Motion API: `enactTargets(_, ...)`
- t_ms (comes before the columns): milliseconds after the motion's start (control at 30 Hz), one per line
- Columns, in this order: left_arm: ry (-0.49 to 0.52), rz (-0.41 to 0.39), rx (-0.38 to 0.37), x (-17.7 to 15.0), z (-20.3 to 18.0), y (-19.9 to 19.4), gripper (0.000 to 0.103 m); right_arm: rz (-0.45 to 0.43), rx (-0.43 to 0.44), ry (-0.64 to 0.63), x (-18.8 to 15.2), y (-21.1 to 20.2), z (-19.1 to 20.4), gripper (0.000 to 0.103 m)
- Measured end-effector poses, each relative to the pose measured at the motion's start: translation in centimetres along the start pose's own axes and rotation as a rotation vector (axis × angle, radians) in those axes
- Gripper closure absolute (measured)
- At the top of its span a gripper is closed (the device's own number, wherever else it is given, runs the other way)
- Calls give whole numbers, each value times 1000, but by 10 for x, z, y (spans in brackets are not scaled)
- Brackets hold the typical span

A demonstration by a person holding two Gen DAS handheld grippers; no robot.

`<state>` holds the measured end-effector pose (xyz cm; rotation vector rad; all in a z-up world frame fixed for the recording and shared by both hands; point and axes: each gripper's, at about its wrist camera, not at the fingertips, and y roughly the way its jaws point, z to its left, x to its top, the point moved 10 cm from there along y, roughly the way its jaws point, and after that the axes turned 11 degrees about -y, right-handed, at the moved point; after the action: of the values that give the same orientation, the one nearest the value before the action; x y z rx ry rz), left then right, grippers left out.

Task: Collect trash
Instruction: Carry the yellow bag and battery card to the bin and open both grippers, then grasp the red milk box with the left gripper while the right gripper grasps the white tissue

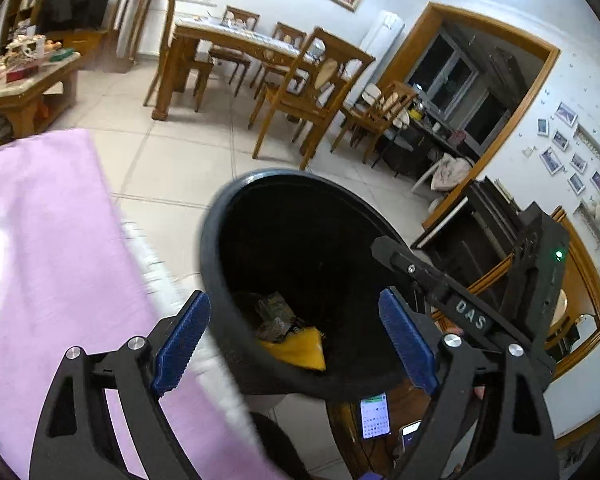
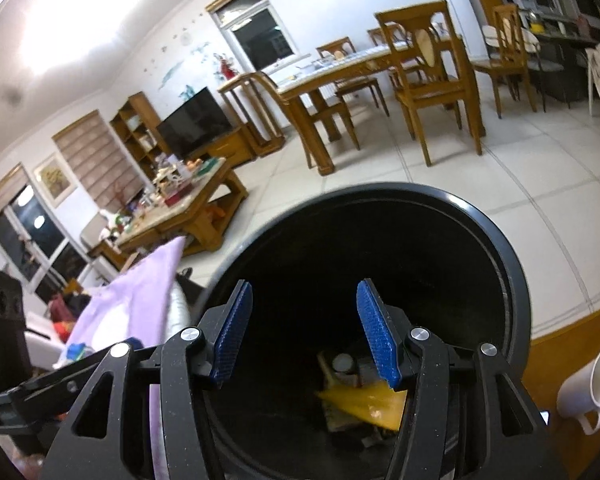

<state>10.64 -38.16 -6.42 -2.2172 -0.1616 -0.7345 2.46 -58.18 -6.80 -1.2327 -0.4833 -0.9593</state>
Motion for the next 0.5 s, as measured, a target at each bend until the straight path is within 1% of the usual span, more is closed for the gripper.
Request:
enactTargets(67,-17,-27,10,3,13,-19,17,-4,14,-23,4,-3,17,48)
enactTargets(133,-46,-63,32,6,36,-45,17,-4,41,-54,8,-4,42,48)
enactTargets(200,-68,-101,64,6,59,-71,17,6,82,-97,11,-2,78,48)
enactTargets(233,-81,-128,92,7,77,-88,17,12,100,-116,10,-1,93,48)
enactTargets(333,-115,-200,169,7,126,-138,17,47,183,-194,5,6,157,48)
enactTargets(367,-124,-220,196,6,140,-152,17,61,212,-219,4,9,179,45)
enactTargets(400,-133,-239,224,6,155,-166,17,84,260,-255,-1,13,208,37)
enactTargets(433,-146,-265,259,3,175,-185,17,101,294,-277,-4,15,229,34)
enactTargets(467,-154,-282,286,2,190,-200,17,120,334,-305,-9,17,253,32)
enactTargets(500,-161,-296,315,0,205,-213,17,148,384,-352,-17,20,286,32)
